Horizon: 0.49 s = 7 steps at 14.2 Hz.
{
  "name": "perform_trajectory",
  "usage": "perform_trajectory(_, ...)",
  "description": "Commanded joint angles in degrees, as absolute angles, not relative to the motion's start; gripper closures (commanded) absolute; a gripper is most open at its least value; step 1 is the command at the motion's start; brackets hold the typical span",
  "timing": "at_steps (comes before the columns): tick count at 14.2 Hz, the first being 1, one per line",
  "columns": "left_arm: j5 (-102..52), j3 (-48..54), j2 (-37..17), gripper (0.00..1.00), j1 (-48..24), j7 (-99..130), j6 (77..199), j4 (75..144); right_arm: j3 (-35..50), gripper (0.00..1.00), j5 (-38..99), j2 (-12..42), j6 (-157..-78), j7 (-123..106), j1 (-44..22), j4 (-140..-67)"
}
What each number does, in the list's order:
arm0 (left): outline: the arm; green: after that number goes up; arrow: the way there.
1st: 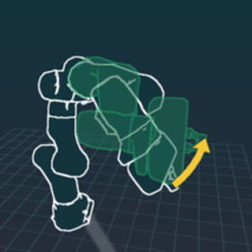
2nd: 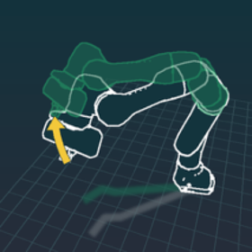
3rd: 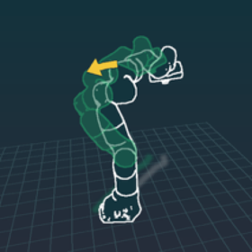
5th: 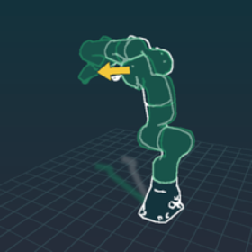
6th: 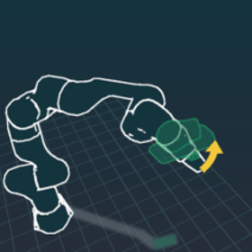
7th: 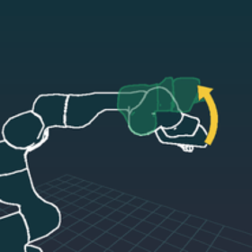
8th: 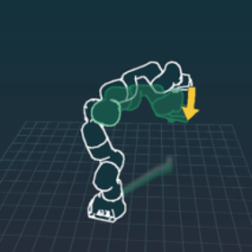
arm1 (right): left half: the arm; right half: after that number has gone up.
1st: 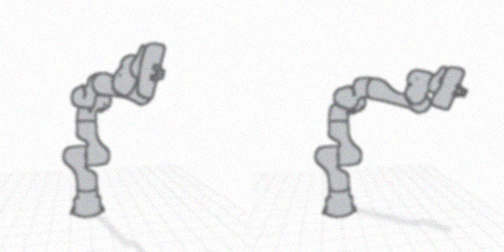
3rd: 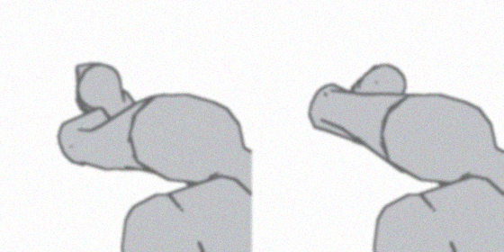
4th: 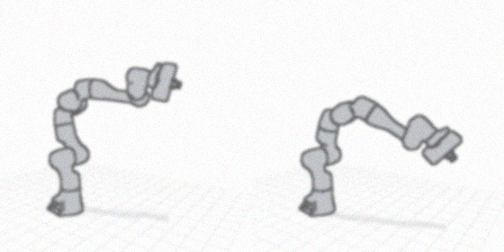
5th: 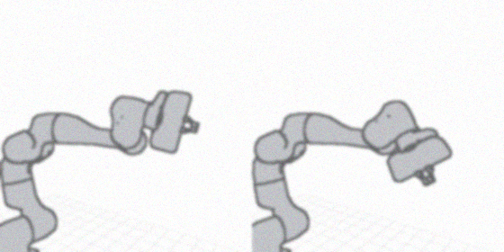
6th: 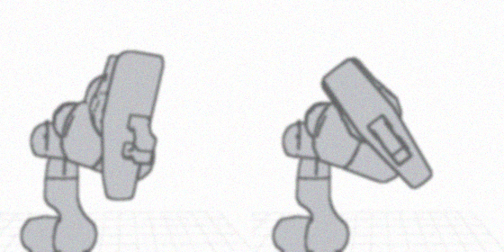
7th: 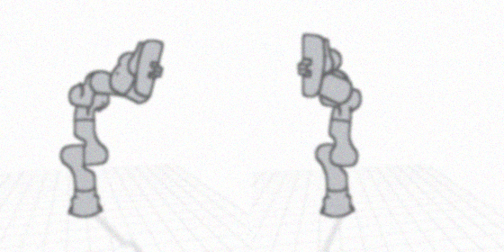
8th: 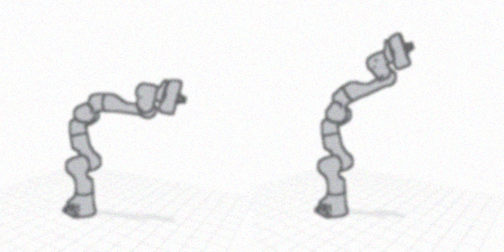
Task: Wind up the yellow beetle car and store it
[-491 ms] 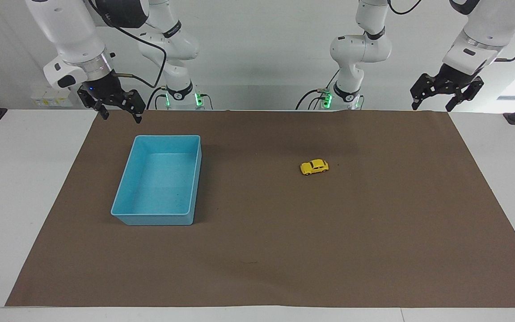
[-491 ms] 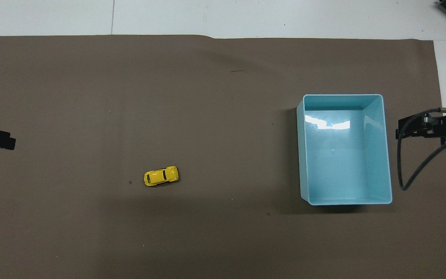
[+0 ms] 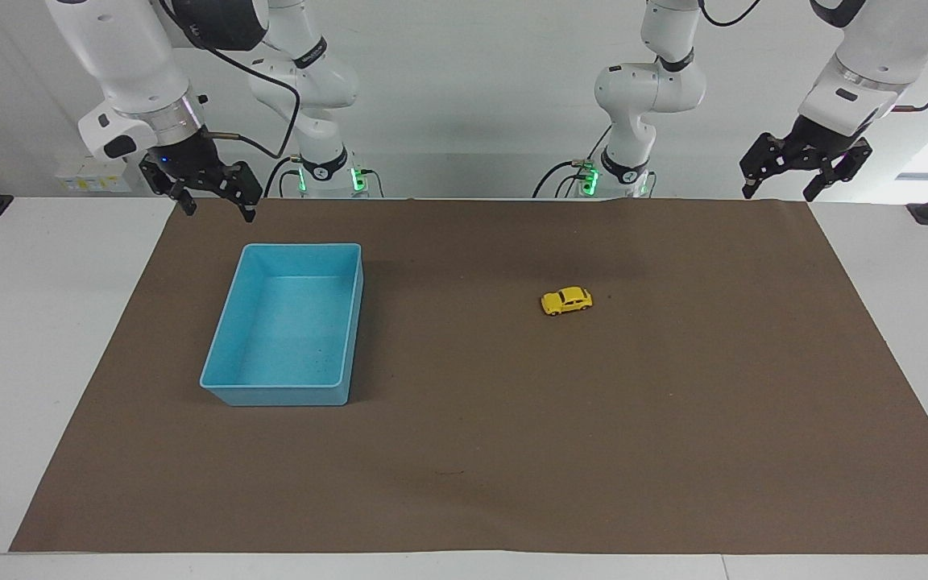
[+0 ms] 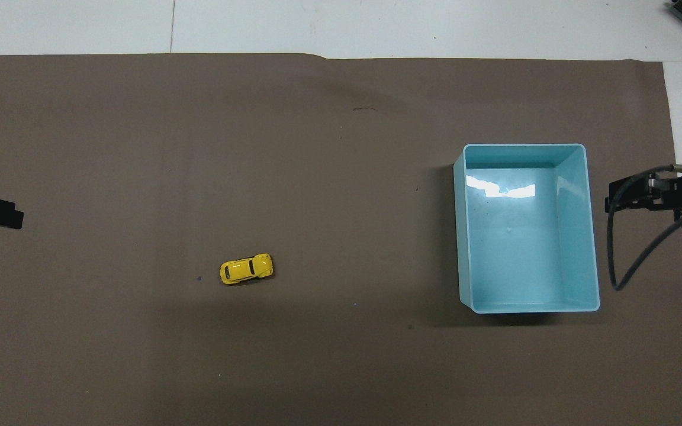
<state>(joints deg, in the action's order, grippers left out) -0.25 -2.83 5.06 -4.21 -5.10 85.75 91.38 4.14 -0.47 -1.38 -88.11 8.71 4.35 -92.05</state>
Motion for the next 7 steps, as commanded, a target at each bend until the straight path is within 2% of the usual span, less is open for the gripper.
perform_trajectory(1,-0.1,-2.6,5.3,0.00,-4.1,-3.6,85.9,91.7,4.7,0.00,0.5,-1.5,-87.5,7.8,5.2,-91.8)
perform_trajectory(7,-0.1,-2.5,4.4,0.00,-4.7,9.4,86.2,92.4,4.7,0.00,0.5,-1.5,-87.5,7.8,5.2,-91.8)
